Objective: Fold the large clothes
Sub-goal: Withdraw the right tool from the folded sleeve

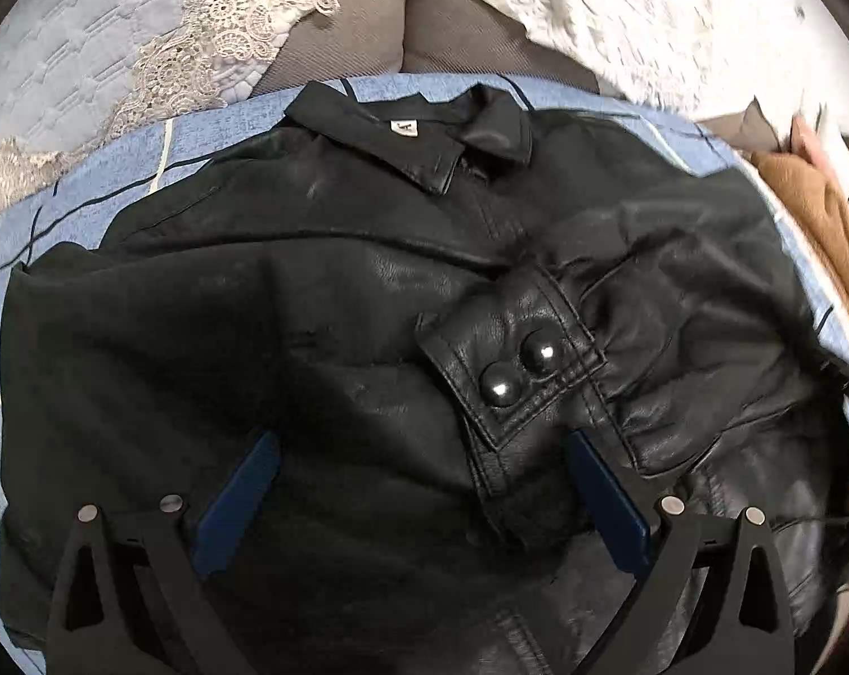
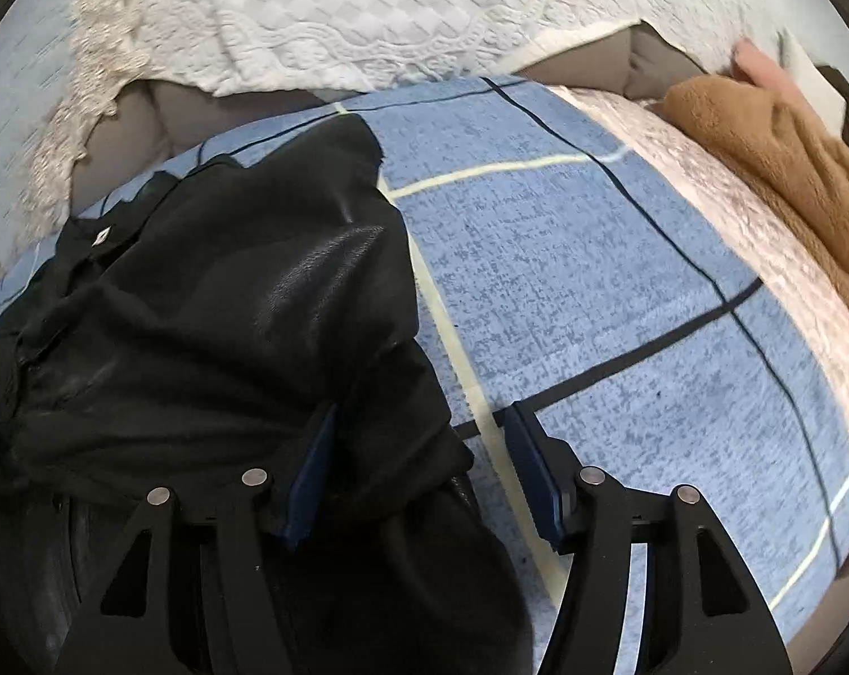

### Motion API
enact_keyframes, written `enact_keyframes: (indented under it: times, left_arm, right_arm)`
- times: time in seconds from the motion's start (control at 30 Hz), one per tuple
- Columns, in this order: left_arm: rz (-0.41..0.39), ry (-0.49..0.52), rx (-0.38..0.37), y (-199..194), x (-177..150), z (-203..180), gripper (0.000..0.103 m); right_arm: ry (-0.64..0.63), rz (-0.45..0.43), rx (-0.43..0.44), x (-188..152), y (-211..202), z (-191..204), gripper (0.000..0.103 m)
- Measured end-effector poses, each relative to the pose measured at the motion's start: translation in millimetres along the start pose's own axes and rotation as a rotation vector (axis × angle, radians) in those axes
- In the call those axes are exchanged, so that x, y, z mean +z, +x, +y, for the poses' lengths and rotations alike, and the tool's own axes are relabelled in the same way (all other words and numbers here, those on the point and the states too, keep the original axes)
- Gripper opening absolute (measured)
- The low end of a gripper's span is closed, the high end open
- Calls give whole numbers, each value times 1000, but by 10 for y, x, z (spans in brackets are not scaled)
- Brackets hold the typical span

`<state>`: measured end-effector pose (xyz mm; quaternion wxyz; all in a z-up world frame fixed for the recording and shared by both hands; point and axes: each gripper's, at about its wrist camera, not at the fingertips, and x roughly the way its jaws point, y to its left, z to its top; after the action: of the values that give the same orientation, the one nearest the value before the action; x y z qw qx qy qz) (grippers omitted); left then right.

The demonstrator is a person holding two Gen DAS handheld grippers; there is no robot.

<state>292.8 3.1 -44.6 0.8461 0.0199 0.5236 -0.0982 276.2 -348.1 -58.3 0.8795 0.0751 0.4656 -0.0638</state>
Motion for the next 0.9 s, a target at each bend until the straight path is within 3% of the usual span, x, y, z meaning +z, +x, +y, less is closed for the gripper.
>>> enact_keyframes:
  times: [0.07, 0.2, 0.3, 0.37, 0.47, 0.57, 0.67, 0.8, 0.9]
  left_arm:
    - [3, 23, 3, -17, -51, -12, 103]
    - [24, 54, 22, -49, -142, -41, 102]
    - [38, 35, -24, -128, -154, -21, 102]
    - [29, 1, -82, -230, -132, 10, 102]
    - [-41, 33, -120, -454, -42, -81, 102]
    - [-80, 65, -168, -563, 81, -223, 102]
    - [-103, 105, -238, -574, 151, -382, 102]
    - [-60, 142, -193, -294, 220, -494, 102]
    - [12, 144, -111, -34, 250, -448, 102]
  right_arm:
    - [-9, -59, 28, 32, -197, -15, 60]
    - [-21, -191, 108, 404, -484, 53, 61]
    - [-90, -184, 107, 702, -302, 298, 61]
    - [-100, -148, 162, 798, -129, 416, 61]
    - [-148, -101, 202, 917, 132, 618, 61]
    - [-164, -14, 135, 908, 449, 665, 60]
    - [-174, 65, -48, 911, 763, 550, 55]
    - [-26, 124, -1, 931, 945, 210, 55]
    - [-17, 113, -45, 943, 939, 138, 55]
